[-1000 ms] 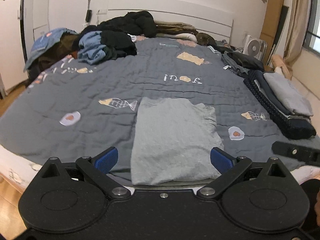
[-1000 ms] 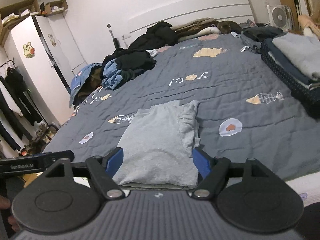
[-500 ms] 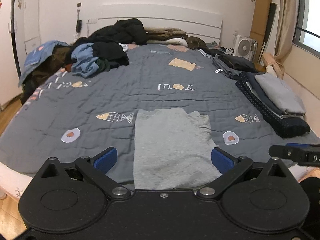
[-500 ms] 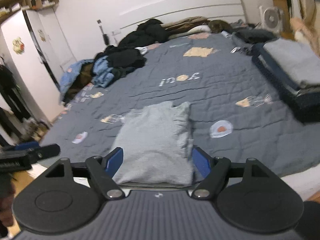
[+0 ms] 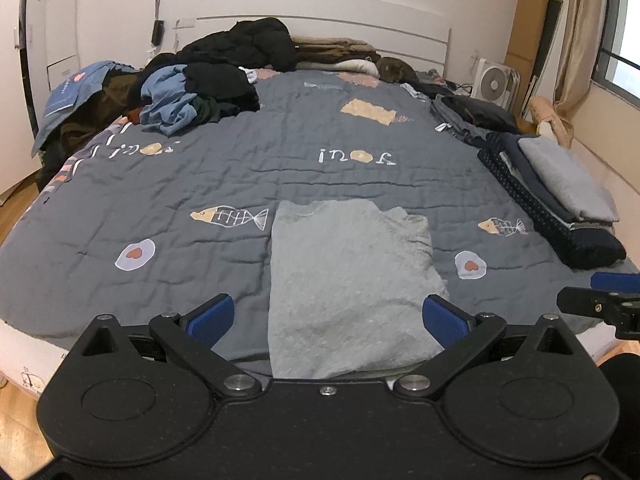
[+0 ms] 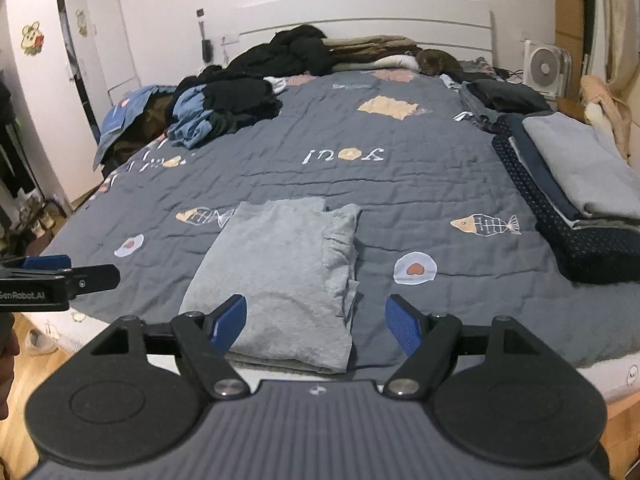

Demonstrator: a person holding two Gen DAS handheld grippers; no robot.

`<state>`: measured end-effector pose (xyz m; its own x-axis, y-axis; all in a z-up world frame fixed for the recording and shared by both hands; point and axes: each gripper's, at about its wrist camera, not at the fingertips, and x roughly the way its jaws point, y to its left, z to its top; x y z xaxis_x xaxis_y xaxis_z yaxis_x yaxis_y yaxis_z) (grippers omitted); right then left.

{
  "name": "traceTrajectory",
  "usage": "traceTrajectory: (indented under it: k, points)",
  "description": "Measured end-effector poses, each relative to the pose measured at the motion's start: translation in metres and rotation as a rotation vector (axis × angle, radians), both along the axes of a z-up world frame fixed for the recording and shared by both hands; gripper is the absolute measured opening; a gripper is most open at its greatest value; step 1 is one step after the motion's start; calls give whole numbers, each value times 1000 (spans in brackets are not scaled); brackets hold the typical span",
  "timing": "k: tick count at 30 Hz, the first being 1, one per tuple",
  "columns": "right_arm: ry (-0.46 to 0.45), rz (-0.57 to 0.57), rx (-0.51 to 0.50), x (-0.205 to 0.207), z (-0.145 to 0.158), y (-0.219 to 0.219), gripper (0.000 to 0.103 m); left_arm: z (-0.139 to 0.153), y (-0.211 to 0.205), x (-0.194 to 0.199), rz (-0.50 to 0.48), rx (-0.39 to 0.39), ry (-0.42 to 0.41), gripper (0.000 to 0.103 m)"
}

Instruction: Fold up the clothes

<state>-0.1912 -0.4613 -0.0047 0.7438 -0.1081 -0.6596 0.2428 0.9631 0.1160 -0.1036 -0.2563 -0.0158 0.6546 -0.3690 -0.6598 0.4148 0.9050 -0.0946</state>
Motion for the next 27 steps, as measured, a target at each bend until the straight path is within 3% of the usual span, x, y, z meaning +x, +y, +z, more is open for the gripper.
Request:
traceTrajectory:
  k: [10, 19, 22, 27]
  points:
    - [25, 18, 21, 18, -15, -8, 76, -15, 0, 10, -2, 7, 53, 101]
    - [25, 10, 83, 33, -34, -27, 76, -19, 12, 47, -99, 3, 62, 101]
    - [25, -7, 94, 39, -40, -31, 76, -26, 15, 67, -116, 38, 55, 101]
    - [28, -19, 125, 46, -49, -37, 76, -40, 28, 116, -193, -45, 108, 101]
